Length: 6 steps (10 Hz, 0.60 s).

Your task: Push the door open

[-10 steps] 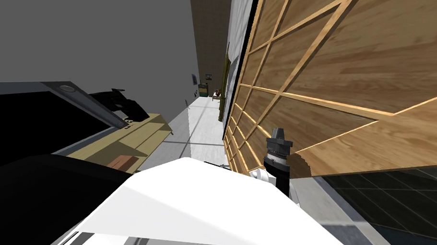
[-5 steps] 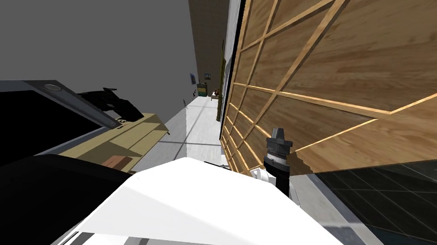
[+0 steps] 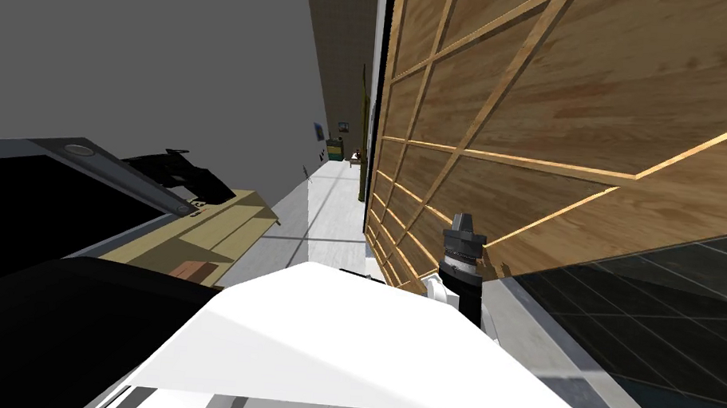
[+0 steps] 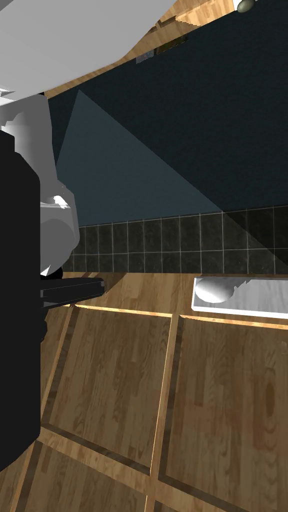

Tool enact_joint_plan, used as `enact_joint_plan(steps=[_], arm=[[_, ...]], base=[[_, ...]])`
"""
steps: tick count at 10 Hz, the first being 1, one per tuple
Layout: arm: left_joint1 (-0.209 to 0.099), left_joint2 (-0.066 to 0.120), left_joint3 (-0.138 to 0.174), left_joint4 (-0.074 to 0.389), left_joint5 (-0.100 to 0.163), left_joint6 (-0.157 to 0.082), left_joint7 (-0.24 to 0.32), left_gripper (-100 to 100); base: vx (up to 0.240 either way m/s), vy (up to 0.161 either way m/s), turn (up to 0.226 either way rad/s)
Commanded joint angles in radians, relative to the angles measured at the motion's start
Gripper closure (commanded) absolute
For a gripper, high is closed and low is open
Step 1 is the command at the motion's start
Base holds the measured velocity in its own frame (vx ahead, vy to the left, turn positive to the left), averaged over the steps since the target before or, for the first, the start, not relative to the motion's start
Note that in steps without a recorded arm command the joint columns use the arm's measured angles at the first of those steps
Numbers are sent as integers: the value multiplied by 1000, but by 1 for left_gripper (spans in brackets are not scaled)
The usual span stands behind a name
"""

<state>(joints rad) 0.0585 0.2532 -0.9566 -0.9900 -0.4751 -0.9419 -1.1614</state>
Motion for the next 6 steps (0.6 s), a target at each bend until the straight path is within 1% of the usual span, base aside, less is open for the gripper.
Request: enact_joint_plan(steps=[1, 4, 5, 6], arm=[[1, 0, -1, 0, 0, 0, 0, 100], [1, 0, -1, 0, 0, 0, 0, 100], [-2, -13, 29, 9, 8, 12, -5, -100], [-2, -16, 36, 11, 10, 14, -6, -100]], base=[[-8, 28, -2], [-3, 8, 0], [-21, -114, 102], [-65, -218, 93]])
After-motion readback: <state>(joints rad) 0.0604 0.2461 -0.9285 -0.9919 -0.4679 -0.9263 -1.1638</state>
